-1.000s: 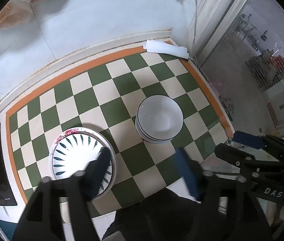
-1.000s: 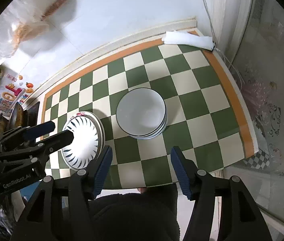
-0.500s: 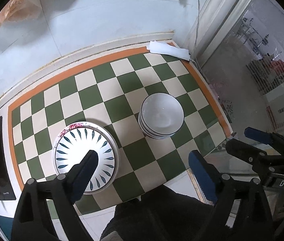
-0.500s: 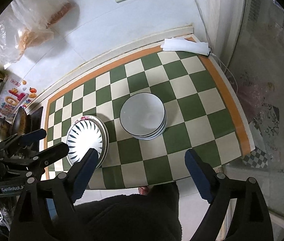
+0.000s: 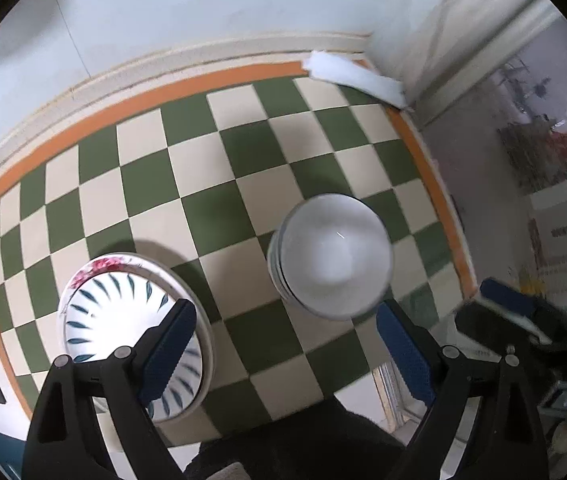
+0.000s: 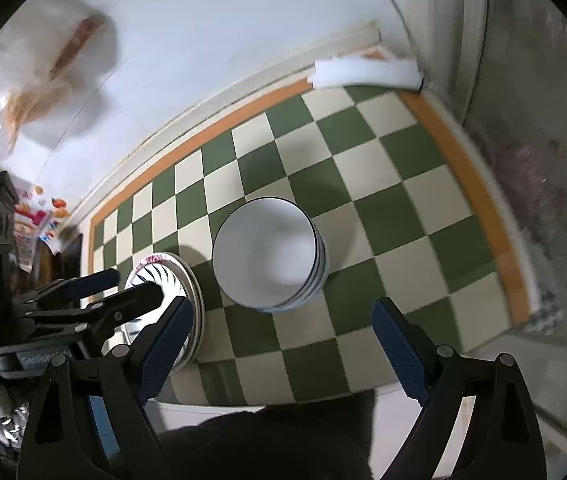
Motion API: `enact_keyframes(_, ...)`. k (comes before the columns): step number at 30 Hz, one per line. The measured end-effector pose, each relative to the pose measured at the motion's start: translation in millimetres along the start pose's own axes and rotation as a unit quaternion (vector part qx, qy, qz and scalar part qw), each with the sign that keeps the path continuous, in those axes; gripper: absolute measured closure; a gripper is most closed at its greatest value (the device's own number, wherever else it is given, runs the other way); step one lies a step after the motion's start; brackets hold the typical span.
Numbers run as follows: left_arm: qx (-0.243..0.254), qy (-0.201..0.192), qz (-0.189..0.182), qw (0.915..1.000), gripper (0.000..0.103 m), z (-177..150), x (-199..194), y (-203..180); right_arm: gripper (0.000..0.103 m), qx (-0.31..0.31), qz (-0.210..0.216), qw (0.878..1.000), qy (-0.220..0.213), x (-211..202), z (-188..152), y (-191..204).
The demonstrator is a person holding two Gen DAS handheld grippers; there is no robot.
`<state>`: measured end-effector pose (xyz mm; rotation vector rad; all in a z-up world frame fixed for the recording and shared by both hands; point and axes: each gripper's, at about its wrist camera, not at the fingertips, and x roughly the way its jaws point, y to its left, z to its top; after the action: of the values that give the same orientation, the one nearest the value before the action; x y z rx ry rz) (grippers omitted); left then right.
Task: Organize plates and bowls
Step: 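Grip the bowl stack rim with both grippers and lift it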
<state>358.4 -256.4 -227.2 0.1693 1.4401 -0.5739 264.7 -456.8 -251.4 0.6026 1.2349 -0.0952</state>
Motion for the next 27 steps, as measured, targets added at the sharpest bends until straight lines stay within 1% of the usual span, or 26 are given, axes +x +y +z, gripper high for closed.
enact_keyframes(3, -0.029, 0.026, -0.016, 0.9991, 0.011, 18.6, 28.9, 9.6, 0.010, 0.025, 0.033, 0.999, 0.016, 28.6, 11.2, -17.6)
enact_keyframes(4, -0.036, 0.036, -0.027, 0.9983, 0.011, 24.3, 39.0, 12.4, 0.010, 0.034, 0.041, 0.998, 0.026, 41.9, 15.2, -24.7)
enact_keyframes(7, -0.052, 0.061, -0.041, 0.9960, 0.012, 38.1, 64.4, 18.5, 0.010, 0.054, 0.067, 0.995, 0.051, 77.3, 23.1, -41.8)
enact_keyframes(8, -0.058, 0.075, -0.046, 0.9945, 0.012, 42.2, 75.4, 20.9, 0.010, 0.061, 0.080, 0.993, 0.058, 89.7, 25.4, -47.4)
enact_keyframes(12, -0.077, 0.121, -0.077, 0.9866, 0.013, 49.9, 112.5, 27.6, 0.010, 0.075, 0.107, 0.988, 0.084, 128.9, 29.9, -61.9)
enact_keyframes(13, -0.080, 0.131, -0.084, 0.9847, 0.015, 50.2, 120.2, 28.4, 0.010, 0.078, 0.113, 0.986, 0.091, 138.1, 30.8, -64.8)
enact_keyframes(17, -0.089, 0.157, -0.103, 0.9782, 0.018, 50.7, 141.3, 30.5, 0.010, 0.084, 0.144, 0.980, 0.110, 168.6, 35.2, -72.2)
enact_keyframes(20, -0.096, 0.167, -0.112, 0.9749, 0.028, 50.2, 152.2, 32.9, 0.011, 0.083, 0.148, 0.978, 0.120, 183.0, 38.1, -75.4)
enact_keyframes(21, -0.099, 0.170, -0.117, 0.9734, 0.034, 49.9, 154.9, 33.7, 0.012, 0.086, 0.150, 0.977, 0.128, 188.5, 39.6, -77.6)
enact_keyframes(22, -0.099, 0.173, -0.120, 0.9725, 0.041, 49.3, 157.4, 33.9, 0.014, 0.089, 0.154, 0.975, 0.134, 193.4, 39.6, -79.2)
enact_keyframes(23, -0.100, 0.171, -0.128, 0.9717, 0.044, 49.3, 157.7, 34.4, 0.018, 0.090, 0.160, 0.973, 0.140, 198.6, 39.5, -80.5)
enact_keyframes(24, -0.102, 0.167, -0.136, 0.9713, 0.050, 49.0, 157.4, 33.7, 0.019, 0.090, 0.162, 0.972, 0.144, 201.2, 40.7, -81.0)
enact_keyframes(25, -0.101, 0.161, -0.135, 0.9724, 0.051, 49.2, 155.3, 34.0, 0.026, 0.092, 0.167, 0.971, 0.142, 203.5, 41.6, -82.1)
enact_keyframes(26, -0.100, 0.156, -0.135, 0.9734, 0.052, 48.9, 154.4, 34.4, 0.035, 0.090, 0.171, 0.970, 0.145, 206.0, 42.8, -81.7)
enact_keyframes(27, -0.097, 0.152, -0.135, 0.9743, 0.053, 48.4, 153.3, 34.4, 0.040, 0.089, 0.174, 0.970, 0.146, 208.1, 43.5, -80.9)
